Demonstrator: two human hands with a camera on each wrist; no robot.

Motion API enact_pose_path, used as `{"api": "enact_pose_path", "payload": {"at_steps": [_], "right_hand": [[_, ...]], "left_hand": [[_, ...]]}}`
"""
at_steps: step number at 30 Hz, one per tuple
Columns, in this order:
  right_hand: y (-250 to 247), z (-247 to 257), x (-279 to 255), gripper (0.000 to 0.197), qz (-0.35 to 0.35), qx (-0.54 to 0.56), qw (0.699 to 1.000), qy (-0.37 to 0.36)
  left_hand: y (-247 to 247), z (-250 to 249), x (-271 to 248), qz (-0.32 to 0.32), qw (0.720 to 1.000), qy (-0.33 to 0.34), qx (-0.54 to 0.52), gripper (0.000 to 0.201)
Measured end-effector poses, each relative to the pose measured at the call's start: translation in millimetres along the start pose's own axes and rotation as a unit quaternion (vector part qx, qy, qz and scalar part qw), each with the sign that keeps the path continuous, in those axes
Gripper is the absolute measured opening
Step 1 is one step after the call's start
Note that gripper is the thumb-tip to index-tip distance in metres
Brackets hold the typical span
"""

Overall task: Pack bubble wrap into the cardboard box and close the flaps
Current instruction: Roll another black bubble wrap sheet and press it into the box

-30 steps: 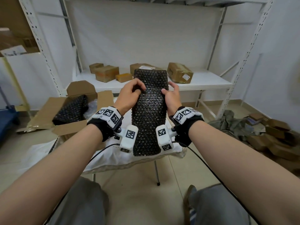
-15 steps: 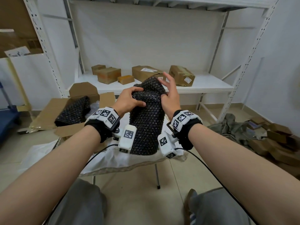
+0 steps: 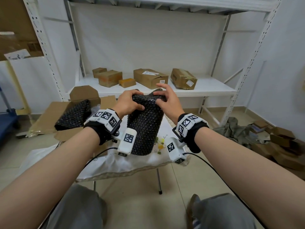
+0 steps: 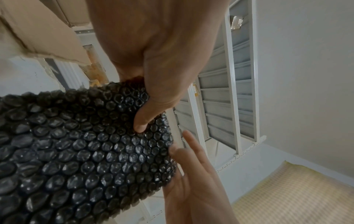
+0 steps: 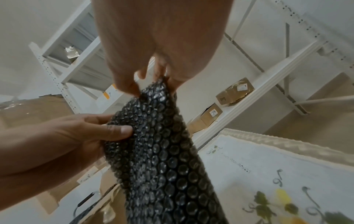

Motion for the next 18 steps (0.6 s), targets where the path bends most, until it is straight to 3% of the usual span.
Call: {"api": "enact_pose_path", "payload": {"at_steps": [3, 6, 11, 15, 18], "right_hand": [[1, 1, -3, 0.077, 0.054, -0.049, 0.997, 0.02], [3, 3, -2, 0.087, 0.047, -0.132, 0.99, 0.014], [5, 10, -1, 0.076, 0.06, -0.189, 0.98, 0.016], [1, 9, -2, 0.068, 0.058, -0.173, 0.983, 0.028], [-4, 8, -2, 0.064, 0.025, -0.143, 0.989, 0.041]], "left_hand": [[-2, 1, 2, 0.003, 1.0, 0.01, 0.019, 0.06], [2, 5, 0, 0.007, 0.999, 0.008, 0.039, 0.059], [5, 9, -3, -0.002, 0.997, 0.005, 0.083, 0.055], [-2, 7, -7, -0.001, 0.994, 0.019, 0.111, 0.034], [-10, 8, -9, -0.024, 0.994, 0.032, 0.101, 0.037]]}}
Point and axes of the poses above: each hand's wrist, its own x-axis towards the middle knuckle, its own y-axis out of the palm, z = x × y, the point moved 4 cm from there along x, towards the middle knuckle, and after that the axes turned 9 degrees about -z, right-handed, at the moved point
